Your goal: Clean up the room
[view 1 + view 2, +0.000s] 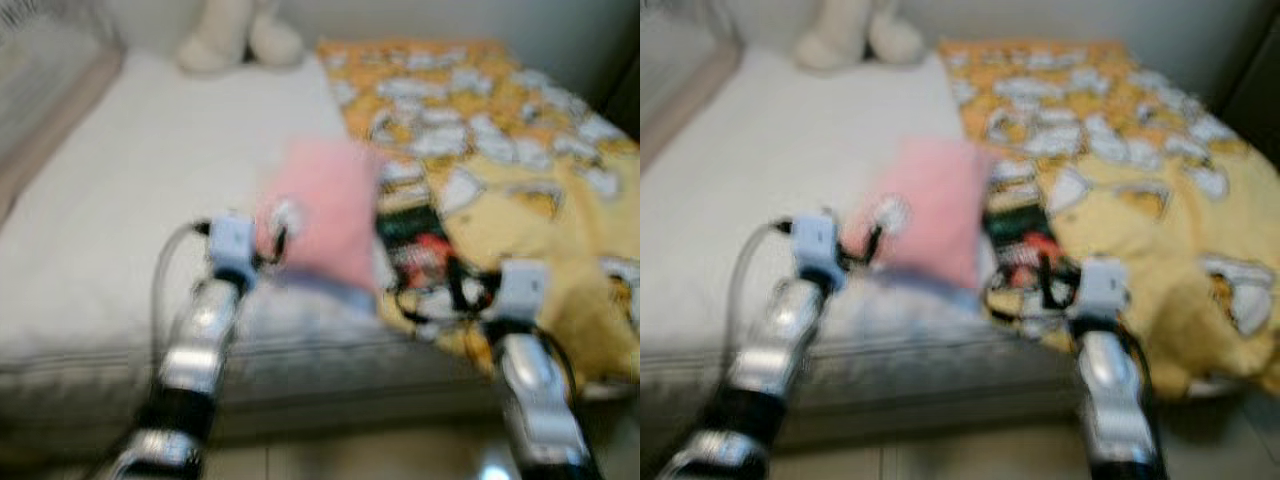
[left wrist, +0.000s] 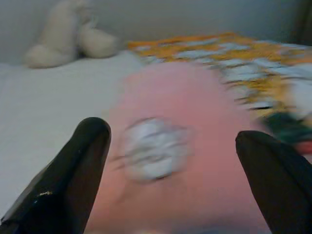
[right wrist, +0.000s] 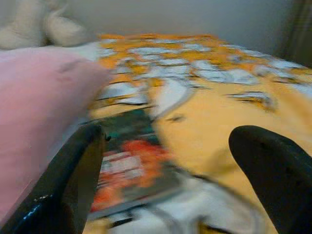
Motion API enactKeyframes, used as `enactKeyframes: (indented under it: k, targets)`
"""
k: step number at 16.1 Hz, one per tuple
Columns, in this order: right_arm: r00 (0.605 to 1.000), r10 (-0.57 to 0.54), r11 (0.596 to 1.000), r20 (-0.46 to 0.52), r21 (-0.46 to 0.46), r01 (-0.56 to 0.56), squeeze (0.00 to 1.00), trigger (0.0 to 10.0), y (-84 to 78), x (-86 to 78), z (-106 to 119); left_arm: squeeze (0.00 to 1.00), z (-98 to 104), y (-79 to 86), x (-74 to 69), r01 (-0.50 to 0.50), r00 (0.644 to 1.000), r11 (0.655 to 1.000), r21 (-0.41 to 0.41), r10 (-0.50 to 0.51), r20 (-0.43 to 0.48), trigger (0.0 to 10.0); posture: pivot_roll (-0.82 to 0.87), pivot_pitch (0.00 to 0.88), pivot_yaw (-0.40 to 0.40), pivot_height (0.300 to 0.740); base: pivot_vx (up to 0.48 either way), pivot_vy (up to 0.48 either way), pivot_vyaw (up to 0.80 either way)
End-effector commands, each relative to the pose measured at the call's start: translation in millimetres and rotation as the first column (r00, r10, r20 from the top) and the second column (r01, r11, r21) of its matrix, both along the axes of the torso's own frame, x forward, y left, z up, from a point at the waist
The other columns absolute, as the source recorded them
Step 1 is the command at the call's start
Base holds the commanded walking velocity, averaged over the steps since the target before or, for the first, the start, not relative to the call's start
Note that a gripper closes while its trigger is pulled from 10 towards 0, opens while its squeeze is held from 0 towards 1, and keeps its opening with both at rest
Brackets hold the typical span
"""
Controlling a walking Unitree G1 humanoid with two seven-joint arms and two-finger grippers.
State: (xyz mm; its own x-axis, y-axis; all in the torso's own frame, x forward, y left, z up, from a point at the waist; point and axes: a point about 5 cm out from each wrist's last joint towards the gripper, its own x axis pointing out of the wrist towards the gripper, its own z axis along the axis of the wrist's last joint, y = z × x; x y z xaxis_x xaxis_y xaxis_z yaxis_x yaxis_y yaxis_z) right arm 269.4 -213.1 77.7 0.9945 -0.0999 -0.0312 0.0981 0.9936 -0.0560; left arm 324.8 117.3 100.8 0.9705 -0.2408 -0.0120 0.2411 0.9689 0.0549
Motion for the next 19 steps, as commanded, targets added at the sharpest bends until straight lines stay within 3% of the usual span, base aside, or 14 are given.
enactKeyframes:
  k: [1, 3, 6, 15, 18, 19]
  targets:
    - [0.999, 0.023, 1.000, 0.028, 0.007, -0.023, 0.00, 10.0, 8.0, 5.4, 7, 0.00, 8, 10.1, 5.0, -0.007, 1.000, 1.000, 0.009, 0.007, 0.018, 10.0, -0.11, 0.000, 0.020, 0.740, 0.472, 0.000, 0.00]
    - [0.999, 0.026, 1.000, 0.029, 0.004, -0.026, 0.00, 10.0, 7.6, 5.9, 8, 0.00, 7, 11.6, 6.7, -0.034, 0.999, 0.998, 0.048, 0.033, 0.020, 10.0, -0.11, 0.000, 0.019, 0.740, 0.472, 0.000, 0.00]
    - [0.999, 0.025, 1.000, 0.028, -0.005, -0.025, 0.00, 10.0, 4.7, 6.6, 8, 0.00, 11, 12.9, 8.6, -0.034, 0.999, 0.999, 0.003, 0.033, 0.039, 10.0, -0.11, 0.000, 0.019, 0.740, 0.000, 0.000, 0.00]
    - [0.998, 0.061, 0.998, 0.023, 0.017, -0.061, 0.00, 10.0, 8.0, 11.6, 10, 0.00, 13, 12.7, 12.5, -0.042, 0.999, 0.999, -0.009, 0.043, 0.033, 10.0, -0.10, 0.000, 0.012, 0.740, 0.452, 0.000, 0.00]
    - [0.987, 0.143, 0.961, -0.072, 0.247, -0.122, 0.00, 10.0, 13.2, 35.7, 9, 0.00, 16, 14.8, 26.3, -0.075, 0.997, 0.996, 0.038, 0.075, -0.003, 10.0, -0.10, 0.000, 0.014, 0.740, 0.000, 0.000, 0.00]
    - [0.986, 0.156, 0.953, -0.056, 0.269, -0.135, 0.00, 10.0, 13.8, 45.0, 15, 0.00, 21, 16.5, 34.6, -0.081, 0.997, 0.996, 0.043, 0.081, -0.010, 10.0, -0.09, 0.000, 0.010, 0.740, 0.000, 0.000, 0.00]
